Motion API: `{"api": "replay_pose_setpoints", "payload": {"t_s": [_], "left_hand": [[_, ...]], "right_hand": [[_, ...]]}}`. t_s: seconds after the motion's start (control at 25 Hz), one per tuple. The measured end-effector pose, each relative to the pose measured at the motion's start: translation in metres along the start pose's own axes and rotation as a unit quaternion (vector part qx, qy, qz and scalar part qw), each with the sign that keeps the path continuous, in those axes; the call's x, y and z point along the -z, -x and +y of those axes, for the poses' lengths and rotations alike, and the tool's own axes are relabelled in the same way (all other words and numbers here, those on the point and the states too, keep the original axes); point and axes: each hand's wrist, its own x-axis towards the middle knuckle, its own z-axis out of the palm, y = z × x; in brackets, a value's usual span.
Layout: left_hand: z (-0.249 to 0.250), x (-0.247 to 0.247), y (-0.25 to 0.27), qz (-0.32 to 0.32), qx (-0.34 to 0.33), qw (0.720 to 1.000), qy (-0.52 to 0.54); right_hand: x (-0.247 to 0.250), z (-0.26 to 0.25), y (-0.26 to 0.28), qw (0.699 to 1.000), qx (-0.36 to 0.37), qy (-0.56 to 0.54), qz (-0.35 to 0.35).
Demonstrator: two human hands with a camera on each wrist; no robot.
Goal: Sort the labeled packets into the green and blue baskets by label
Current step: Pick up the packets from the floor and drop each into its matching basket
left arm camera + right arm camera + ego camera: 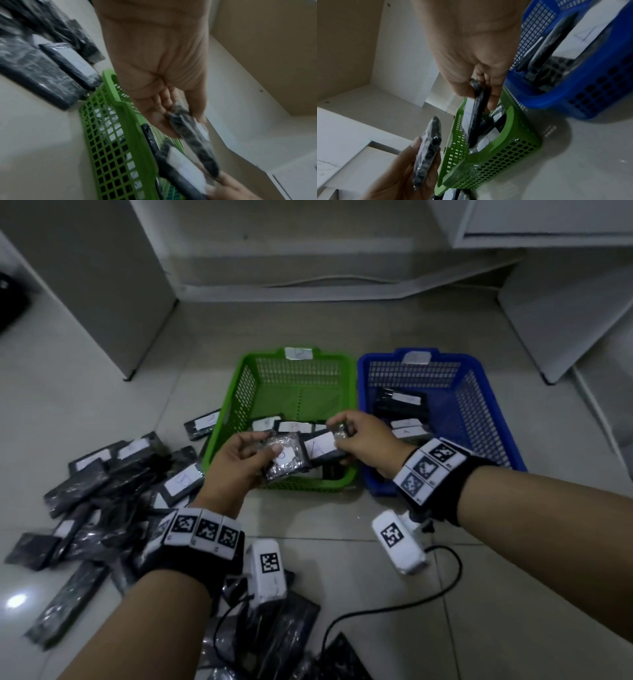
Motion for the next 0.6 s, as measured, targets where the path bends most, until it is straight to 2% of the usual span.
{"api": "replay_pose_setpoints", "payload": {"t_s": [0.08,0.16,0.28,0.36,0.48,0.56,0.6], "left_hand": [[-0.004,0.009,-0.005,0.039,-0.008,0.999,0.028],[-0.005,0.012,-0.008,0.05,-0.015,0.998,0.029],[-0.004,0.009,-0.011,0.054,-0.036,0.997,0.029],[-0.004,0.006,-0.016,0.065,-0.054,0.996,0.018],[-0.011,-0.001,-0.028,0.091,-0.075,0.988,-0.1],[-0.017,-0.008,-0.036,0.068,-0.068,0.974,-0.206],[-0.02,-0.012,-0.039,0.043,-0.066,0.957,-0.278]], "right_hand": [[-0.017,0.002,-0.007,0.993,0.026,0.106,-0.034],[-0.024,0.006,-0.005,0.987,0.038,0.153,-0.037],[-0.024,0.008,-0.002,0.988,0.045,0.146,-0.028],[-0.02,0.008,-0.002,0.994,0.042,0.103,0.003],[-0.01,0.011,-0.003,0.994,0.019,0.011,0.103],[0.001,0.016,-0.002,0.988,-0.003,-0.016,0.152],[0.007,0.018,-0.001,0.984,-0.013,-0.023,0.175]]}}
